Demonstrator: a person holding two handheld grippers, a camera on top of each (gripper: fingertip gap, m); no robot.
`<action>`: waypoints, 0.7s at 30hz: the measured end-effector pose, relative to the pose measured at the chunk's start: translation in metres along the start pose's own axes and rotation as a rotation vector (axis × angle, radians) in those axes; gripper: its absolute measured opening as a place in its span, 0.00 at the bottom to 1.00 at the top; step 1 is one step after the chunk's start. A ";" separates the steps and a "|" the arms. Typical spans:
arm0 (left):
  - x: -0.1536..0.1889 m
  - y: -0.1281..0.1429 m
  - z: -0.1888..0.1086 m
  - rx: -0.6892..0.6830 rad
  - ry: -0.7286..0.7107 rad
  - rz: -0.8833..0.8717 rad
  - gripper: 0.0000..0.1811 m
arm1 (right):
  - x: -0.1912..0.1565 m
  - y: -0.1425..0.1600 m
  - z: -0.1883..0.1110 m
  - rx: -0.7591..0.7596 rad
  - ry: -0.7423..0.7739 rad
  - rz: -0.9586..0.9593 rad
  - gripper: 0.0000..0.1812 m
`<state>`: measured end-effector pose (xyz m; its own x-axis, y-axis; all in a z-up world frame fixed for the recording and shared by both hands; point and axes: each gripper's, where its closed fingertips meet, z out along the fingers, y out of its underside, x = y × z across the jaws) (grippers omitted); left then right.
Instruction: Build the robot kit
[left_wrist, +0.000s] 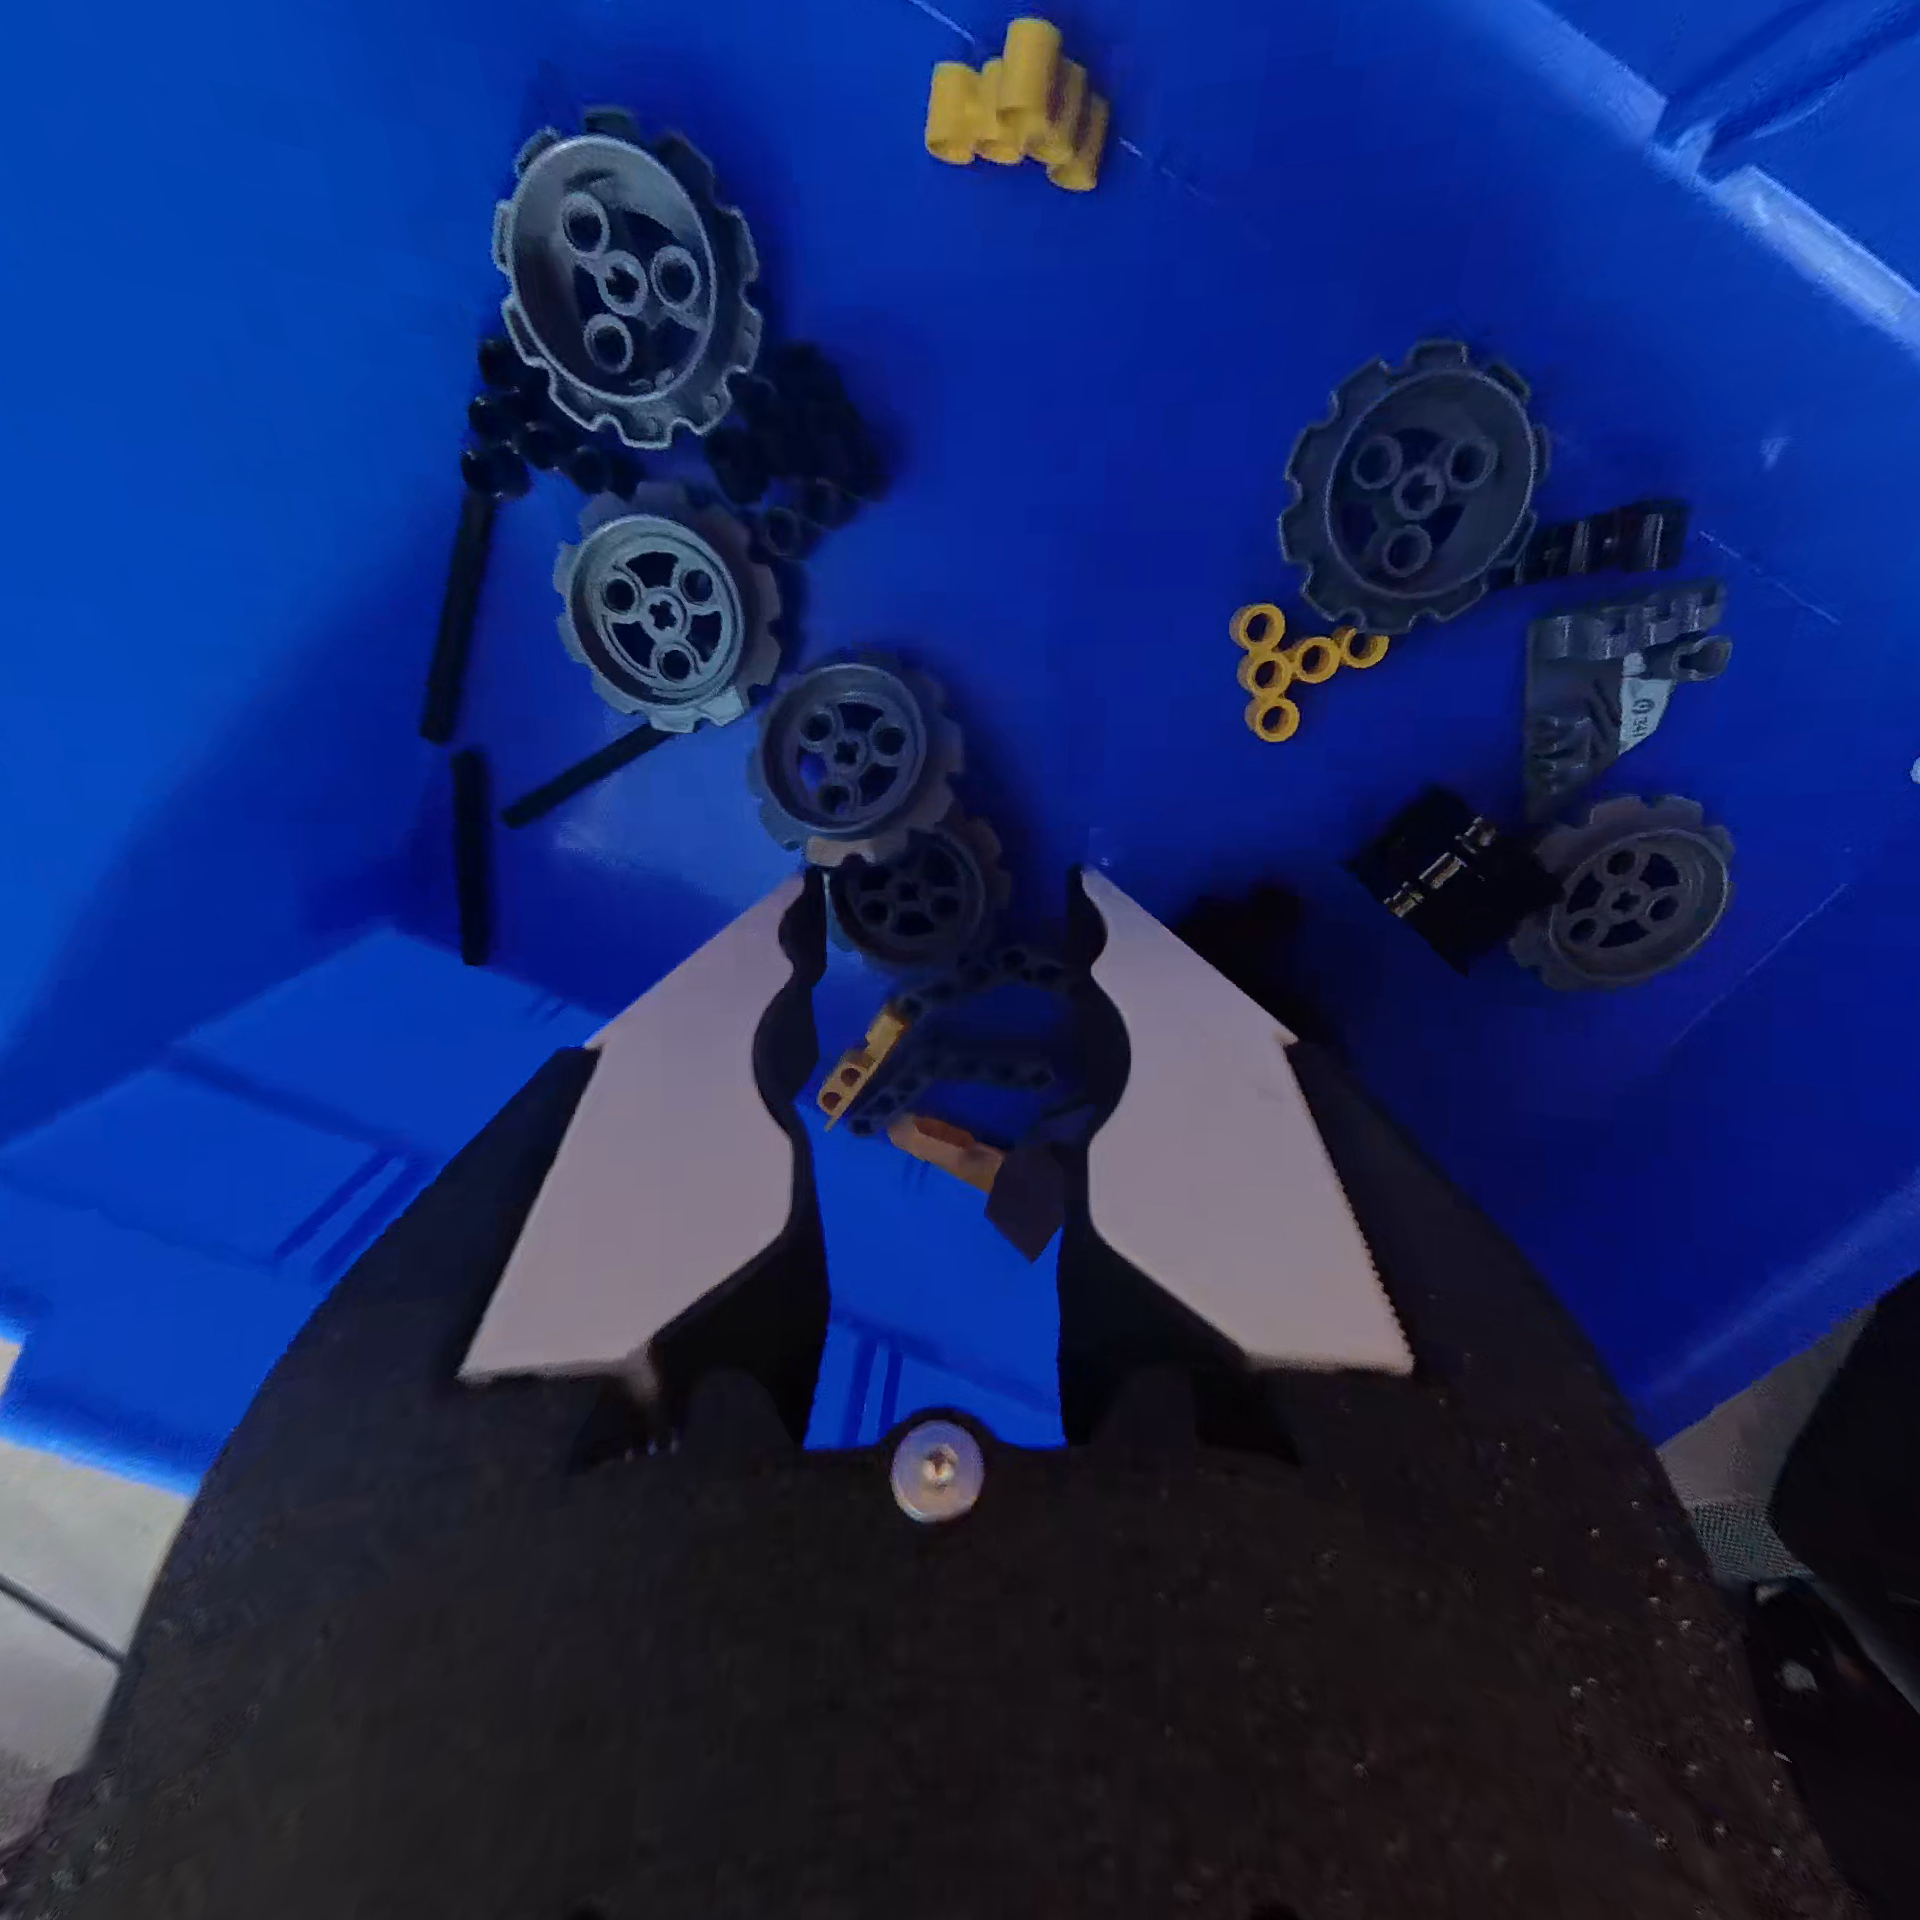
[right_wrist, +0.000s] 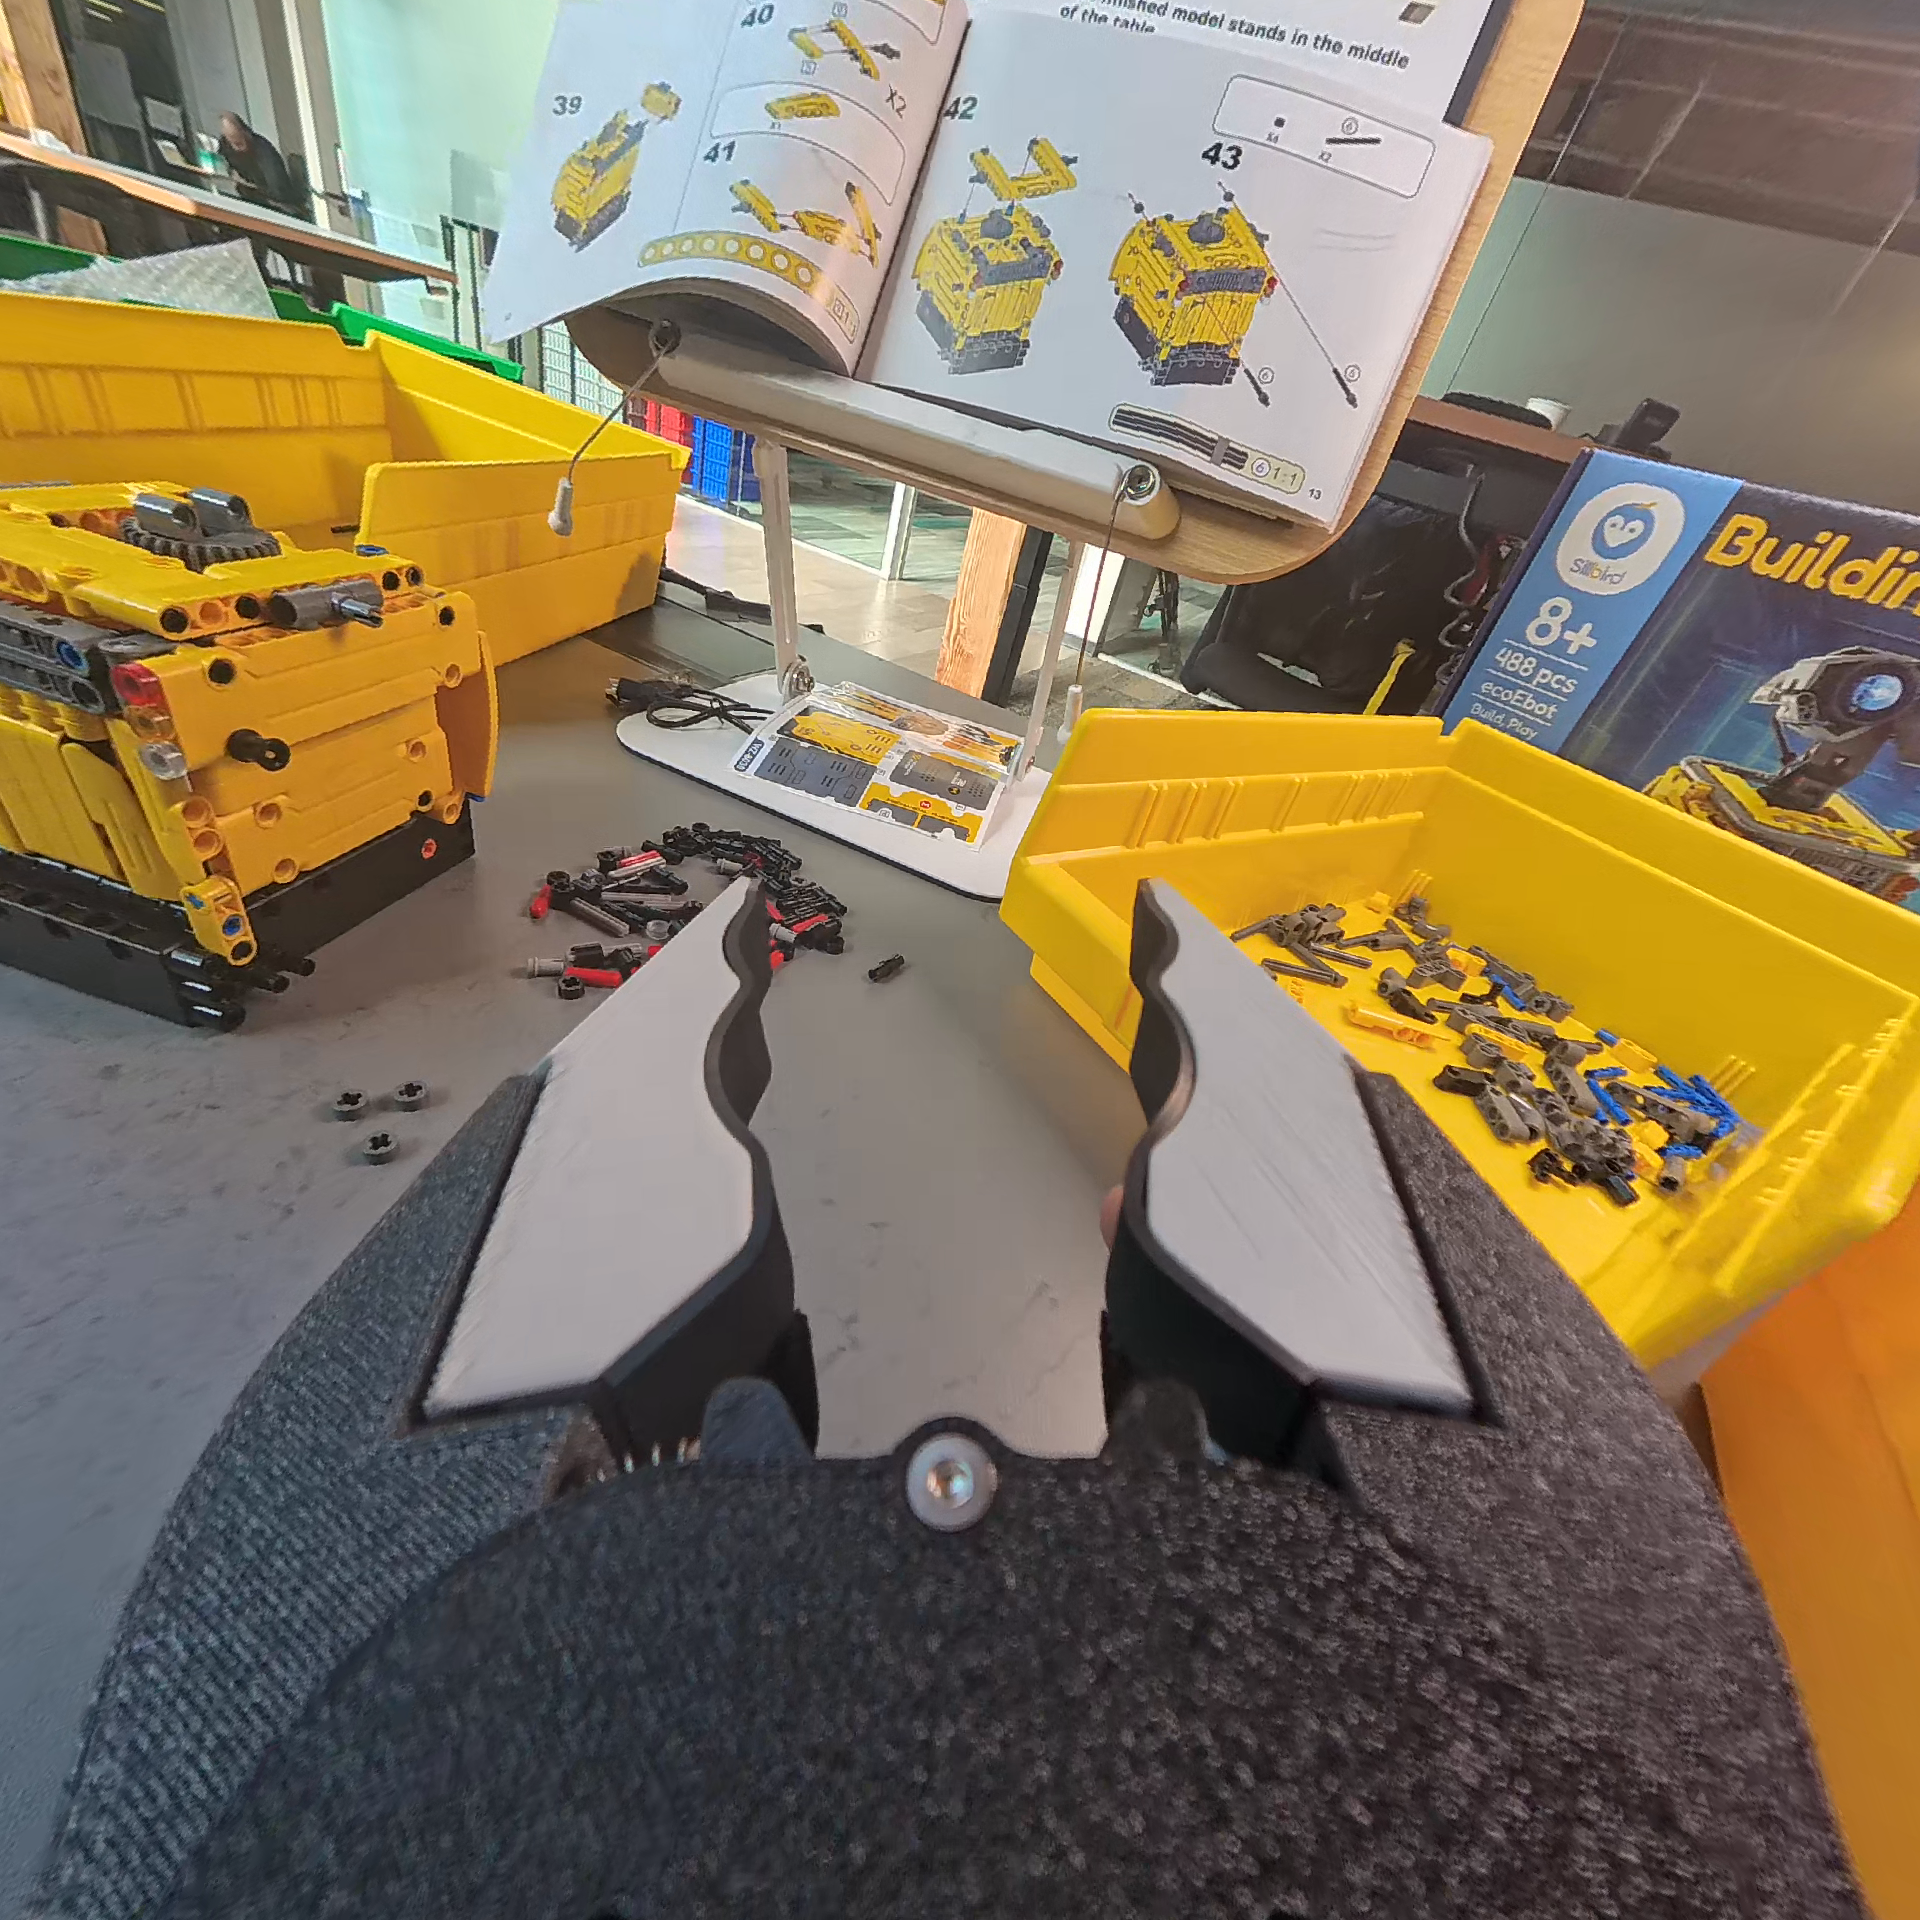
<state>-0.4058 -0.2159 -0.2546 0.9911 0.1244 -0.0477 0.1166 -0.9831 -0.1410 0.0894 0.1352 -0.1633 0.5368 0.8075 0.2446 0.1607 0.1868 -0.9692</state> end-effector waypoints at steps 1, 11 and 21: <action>-0.003 0.000 0.003 -0.026 -0.007 0.010 0.20 | 0.000 0.000 0.000 0.000 0.000 0.003 0.38; 0.007 -0.032 -0.032 0.088 0.158 0.128 0.20 | -0.006 0.001 0.001 -0.007 -0.032 -0.006 0.36; -0.071 -0.008 0.006 -0.248 -0.206 0.423 0.11 | -0.012 0.001 0.001 -0.006 -0.063 -0.022 0.35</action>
<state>-0.4778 -0.2165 -0.2558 0.9245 -0.2904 -0.2469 -0.2538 -0.9523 0.1697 0.0824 0.1266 -0.1670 0.4798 0.8371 0.2629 0.1770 0.2011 -0.9634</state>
